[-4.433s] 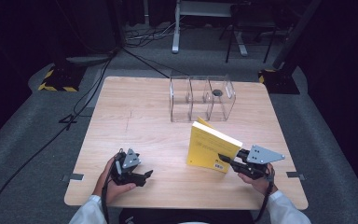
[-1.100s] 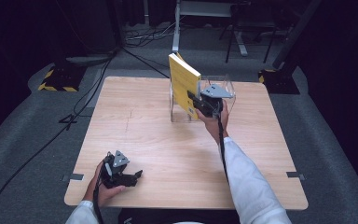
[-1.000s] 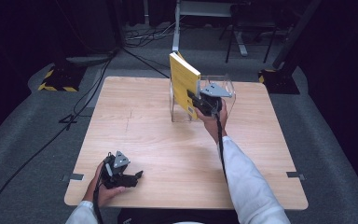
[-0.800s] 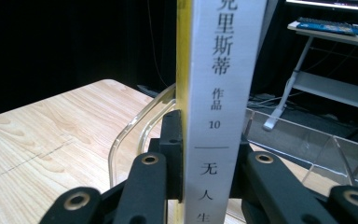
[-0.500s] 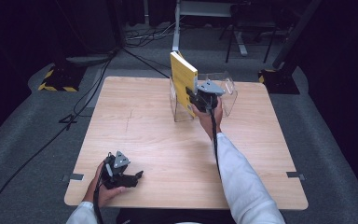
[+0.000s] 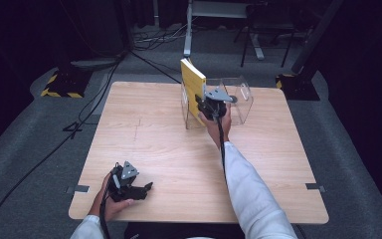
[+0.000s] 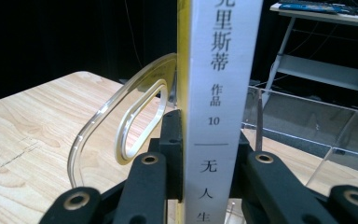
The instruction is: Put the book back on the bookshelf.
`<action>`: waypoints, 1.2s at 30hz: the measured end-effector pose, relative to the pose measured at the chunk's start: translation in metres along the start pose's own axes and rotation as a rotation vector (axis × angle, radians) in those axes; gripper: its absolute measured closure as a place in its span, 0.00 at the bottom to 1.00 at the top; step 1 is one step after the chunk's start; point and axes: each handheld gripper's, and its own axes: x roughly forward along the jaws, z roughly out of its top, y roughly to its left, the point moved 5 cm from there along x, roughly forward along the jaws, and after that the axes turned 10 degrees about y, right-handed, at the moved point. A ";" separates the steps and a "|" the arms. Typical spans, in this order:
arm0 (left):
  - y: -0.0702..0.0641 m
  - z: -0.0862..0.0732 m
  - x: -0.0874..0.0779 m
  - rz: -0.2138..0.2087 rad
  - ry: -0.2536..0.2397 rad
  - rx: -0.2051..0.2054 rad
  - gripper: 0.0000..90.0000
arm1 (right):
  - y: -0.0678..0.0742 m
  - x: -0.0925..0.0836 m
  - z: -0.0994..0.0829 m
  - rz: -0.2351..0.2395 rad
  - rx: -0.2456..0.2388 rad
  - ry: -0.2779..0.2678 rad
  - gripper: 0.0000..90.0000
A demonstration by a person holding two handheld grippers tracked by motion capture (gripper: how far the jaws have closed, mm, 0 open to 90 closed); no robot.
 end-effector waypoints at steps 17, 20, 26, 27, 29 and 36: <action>-0.001 0.000 0.000 0.002 -0.001 0.002 0.19 | -0.004 -0.007 -0.018 0.008 0.004 0.000 0.84; -0.001 -0.001 0.000 0.002 -0.001 0.002 0.19 | -0.002 -0.009 -0.021 0.005 -0.012 0.001 0.83; -0.001 -0.001 -0.001 -0.004 0.004 0.003 0.19 | -0.003 -0.017 -0.025 0.001 -0.001 0.004 0.82; -0.001 -0.001 -0.001 -0.004 0.003 0.002 0.19 | -0.003 -0.018 -0.025 0.000 -0.005 0.004 0.82; -0.001 -0.001 -0.001 -0.003 0.003 0.003 0.19 | -0.003 -0.020 -0.026 0.011 -0.006 0.009 0.81; -0.001 -0.001 -0.001 -0.002 0.002 0.002 0.19 | -0.005 -0.029 -0.030 0.026 -0.023 0.025 0.79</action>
